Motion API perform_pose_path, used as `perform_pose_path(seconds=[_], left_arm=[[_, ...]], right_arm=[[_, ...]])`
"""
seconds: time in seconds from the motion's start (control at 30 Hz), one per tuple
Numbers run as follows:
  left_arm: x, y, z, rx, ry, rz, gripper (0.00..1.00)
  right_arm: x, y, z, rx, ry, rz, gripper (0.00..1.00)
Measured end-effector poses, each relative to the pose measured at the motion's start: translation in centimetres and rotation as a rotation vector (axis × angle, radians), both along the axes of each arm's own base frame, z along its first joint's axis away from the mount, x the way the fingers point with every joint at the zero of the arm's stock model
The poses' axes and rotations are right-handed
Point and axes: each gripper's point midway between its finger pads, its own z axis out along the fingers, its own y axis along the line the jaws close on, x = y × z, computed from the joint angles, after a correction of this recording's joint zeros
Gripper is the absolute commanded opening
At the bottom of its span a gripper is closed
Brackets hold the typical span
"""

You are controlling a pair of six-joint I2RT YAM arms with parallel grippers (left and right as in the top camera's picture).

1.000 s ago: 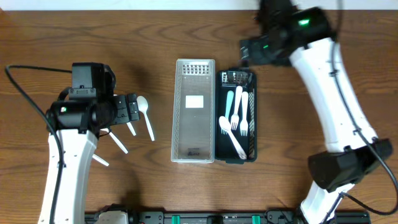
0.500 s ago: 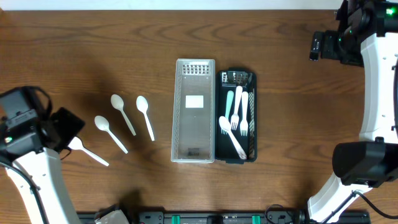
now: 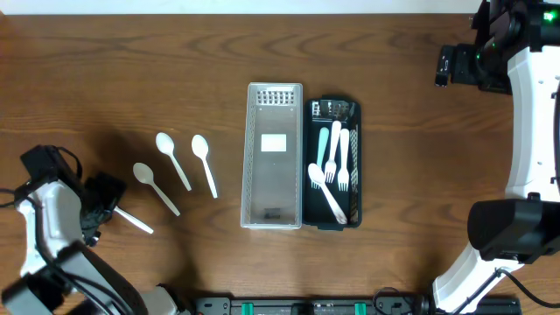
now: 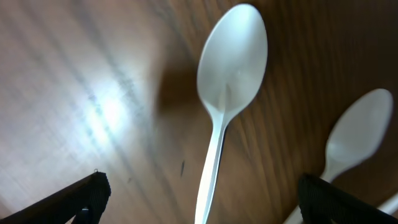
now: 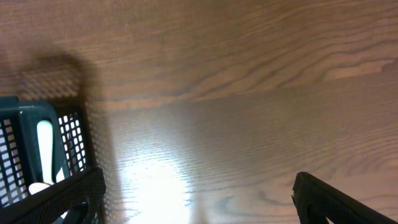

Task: Pack container
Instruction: 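Raise the right arm away and move the left gripper toward the spoons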

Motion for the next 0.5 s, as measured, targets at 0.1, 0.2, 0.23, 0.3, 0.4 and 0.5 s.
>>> perform_pose_path(seconds=[0.1,0.2,0.23,0.3,0.4,0.5], left_arm=[[0.6,0.4,-1.3,-0.003,0.005,-0.028,0.98],[0.8,0.6,-2.5,-0.014,0.021,-0.043,0.98],[0.9,0.6,-3.0,-0.020,0.027,-0.047,0.98],[0.9,0.6,-3.8,-0.031,0.039,-0.054,0.98],[0.9,0.6,-4.4,-0.037,0.056,-0.057,0.98],[0.9,0.7,-4.4,-0.036,0.058,-0.057,0.99]], right_arm=[[-0.1,0.0,0.0,0.001,0.004,0.000,0.99],[-0.2,0.0,-0.1,0.001,0.008,0.000,0.99],[-0.2,0.0,-0.1,0.001,0.009,0.000,0.99],[-0.2,0.0,-0.1,0.001,0.010,0.000,0.99],[-0.2,0.0,-0.1,0.001,0.010,0.000,0.99],[-0.3,0.0,-0.1,0.001,0.012,0.000,0.99]])
